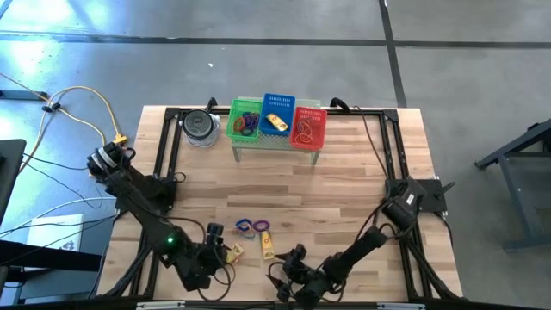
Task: Pick & Place Office Desk Supplies
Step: Put the yellow crayon box into the blue bin on the shelf
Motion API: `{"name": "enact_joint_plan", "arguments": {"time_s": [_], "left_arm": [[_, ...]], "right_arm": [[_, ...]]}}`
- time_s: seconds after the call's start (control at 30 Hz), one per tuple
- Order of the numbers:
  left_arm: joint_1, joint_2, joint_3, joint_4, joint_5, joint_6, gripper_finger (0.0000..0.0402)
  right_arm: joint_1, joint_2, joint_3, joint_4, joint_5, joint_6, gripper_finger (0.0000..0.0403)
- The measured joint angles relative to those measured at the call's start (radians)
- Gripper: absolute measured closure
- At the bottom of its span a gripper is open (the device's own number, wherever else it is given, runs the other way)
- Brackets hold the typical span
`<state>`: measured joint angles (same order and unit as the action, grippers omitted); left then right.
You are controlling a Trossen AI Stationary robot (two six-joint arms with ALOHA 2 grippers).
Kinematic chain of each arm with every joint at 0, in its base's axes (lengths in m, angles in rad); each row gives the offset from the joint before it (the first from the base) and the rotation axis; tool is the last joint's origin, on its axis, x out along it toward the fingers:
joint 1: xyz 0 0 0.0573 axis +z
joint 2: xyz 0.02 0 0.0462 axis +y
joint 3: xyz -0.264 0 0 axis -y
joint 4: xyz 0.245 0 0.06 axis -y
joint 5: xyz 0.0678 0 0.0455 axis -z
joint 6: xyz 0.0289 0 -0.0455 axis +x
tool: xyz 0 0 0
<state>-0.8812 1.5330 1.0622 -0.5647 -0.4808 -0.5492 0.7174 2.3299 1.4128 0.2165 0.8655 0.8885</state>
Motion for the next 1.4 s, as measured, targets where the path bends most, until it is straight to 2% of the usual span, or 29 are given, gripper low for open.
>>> {"name": "enact_joint_plan", "arguments": {"time_s": [0.1,0.53,0.93,1.0,1.17,1.3,1.4], "left_arm": [[-0.023,0.0,0.0,0.0,0.0,-0.047,0.0208],[-0.09,0.0,0.0,0.006,-0.004,-0.205,0.0208],[-0.104,0.0,0.0,0.012,-0.024,-0.23,0.0208],[-0.102,0.003,0.0,0.018,-0.053,-0.23,0.0208],[-0.101,0.07,-0.008,0.081,-0.249,-0.212,0.0208],[-0.092,0.149,-0.009,0.104,-0.298,-0.15,0.0208],[-0.058,0.208,-0.009,0.155,-0.299,-0.146,0.0208]], "right_arm": [[-0.004,0.029,0.0,0.041,-0.007,-0.031,0.009],[-0.019,0.032,0.002,0.02,0.012,-0.029,0.0115],[-0.051,0.032,0.002,0.076,-0.058,-0.017,0.0116],[-0.051,0.032,0.002,0.073,-0.057,-0.014,0.0116],[-0.051,0.032,0.001,0.075,-0.057,-0.007,0.0116],[-0.046,0.032,0.001,0.074,-0.056,0.019,0.0116],[-0.042,0.032,0.001,0.074,-0.057,0.024,0.0116]]}}
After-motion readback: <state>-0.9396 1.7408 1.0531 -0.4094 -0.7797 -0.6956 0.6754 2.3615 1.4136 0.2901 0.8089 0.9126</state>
